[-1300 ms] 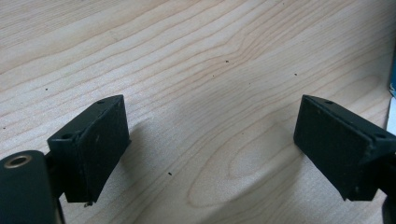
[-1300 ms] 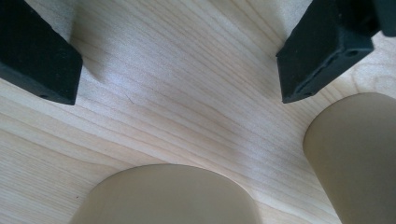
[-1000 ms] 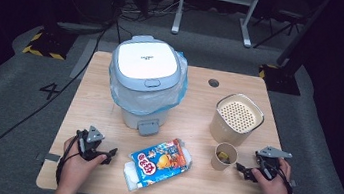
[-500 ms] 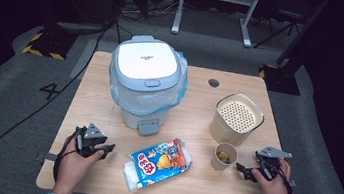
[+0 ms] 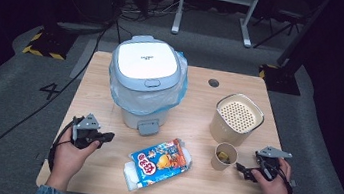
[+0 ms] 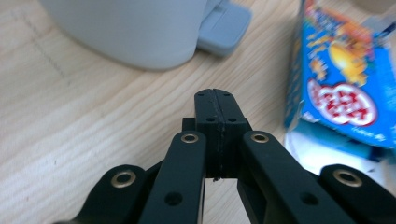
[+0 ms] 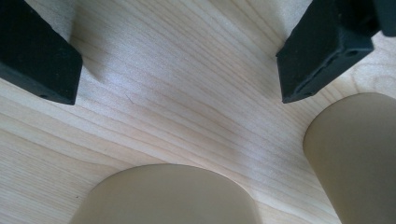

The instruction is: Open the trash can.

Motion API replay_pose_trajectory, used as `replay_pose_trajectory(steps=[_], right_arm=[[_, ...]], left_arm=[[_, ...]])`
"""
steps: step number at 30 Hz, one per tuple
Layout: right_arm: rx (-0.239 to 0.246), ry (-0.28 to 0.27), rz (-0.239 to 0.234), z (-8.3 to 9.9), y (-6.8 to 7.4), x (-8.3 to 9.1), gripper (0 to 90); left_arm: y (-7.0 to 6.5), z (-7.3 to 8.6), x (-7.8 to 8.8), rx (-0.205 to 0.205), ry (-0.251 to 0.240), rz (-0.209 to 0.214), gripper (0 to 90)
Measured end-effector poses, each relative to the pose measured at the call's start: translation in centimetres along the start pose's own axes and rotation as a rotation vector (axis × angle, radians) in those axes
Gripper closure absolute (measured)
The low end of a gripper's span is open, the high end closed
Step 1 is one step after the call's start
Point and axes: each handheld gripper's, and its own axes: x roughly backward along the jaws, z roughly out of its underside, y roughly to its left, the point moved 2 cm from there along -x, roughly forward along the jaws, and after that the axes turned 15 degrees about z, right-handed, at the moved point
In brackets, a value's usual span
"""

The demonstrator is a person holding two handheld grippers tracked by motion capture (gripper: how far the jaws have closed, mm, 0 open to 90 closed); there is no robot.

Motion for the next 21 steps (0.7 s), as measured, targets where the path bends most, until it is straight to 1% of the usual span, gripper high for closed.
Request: replay_pose_trajectory(steps=[1, 2, 5, 6, 7, 8, 12, 13, 14, 15, 16, 18, 20, 21], right_arm=[[0.0, 0.0, 0.0, 0.0, 0.0, 0.0, 0.1], [0.0, 0.0, 0.0, 0.0, 0.0, 0.0, 0.1], [0.0, 0.0, 0.0, 0.0, 0.0, 0.0, 0.1], [0.0, 0.0, 0.0, 0.0, 0.0, 0.0, 0.1], [0.004, -0.001, -0.004, 0.0, 0.0, 0.0, 0.1], [0.01, -0.002, -0.01, 0.0, -0.1, 0.0, 0.1], [0.016, -0.003, -0.018, 0.0, -0.2, 0.0, 0.1], [0.016, -0.003, -0.018, 0.0, -0.2, 0.0, 0.1], [0.016, -0.003, -0.018, 0.0, -0.2, 0.0, 0.1], [0.016, -0.003, -0.018, 0.0, -0.2, 0.0, 0.1], [0.016, -0.003, -0.018, 0.0, -0.2, -0.1, 0.1], [0.015, -0.003, -0.017, 0.0, -0.2, 0.0, 0.1], [0.014, -0.003, -0.016, 0.0, -0.1, -0.1, 0.1], [0.014, -0.003, -0.016, 0.0, -0.1, -0.1, 0.1]], left_arm=[[0.0, -0.5, 0.2, -0.018, -0.007, 0.011, 89.9], [0.0, -0.5, 0.2, -0.018, -0.007, 0.011, 89.9], [-0.2, -1.8, 0.7, -0.047, -0.015, 0.046, 89.9], [-0.2, -1.8, 0.7, -0.047, -0.015, 0.046, 89.9], [-0.3, -2.2, 0.8, -0.056, -0.018, 0.046, 89.9], [-0.5, -3.0, 1.2, -0.075, -0.028, 0.051, 89.9], [-0.8, -4.8, 1.9, -0.107, -0.055, 0.075, 89.8], [-0.9, -5.1, 2.0, -0.117, -0.058, 0.077, 89.8], [-0.9, -5.1, 2.0, -0.117, -0.058, 0.077, 89.9], [-1.0, -5.9, 2.2, -0.134, -0.059, 0.086, 89.8], [-1.2, -6.5, 2.3, -0.145, -0.068, 0.094, 89.9], [-1.3, -7.3, 2.5, -0.159, -0.076, 0.104, 89.8], [-1.4, -7.6, 2.5, -0.167, -0.074, 0.106, 89.8], [-1.5, -8.1, 2.6, -0.175, -0.073, 0.111, 89.8]])
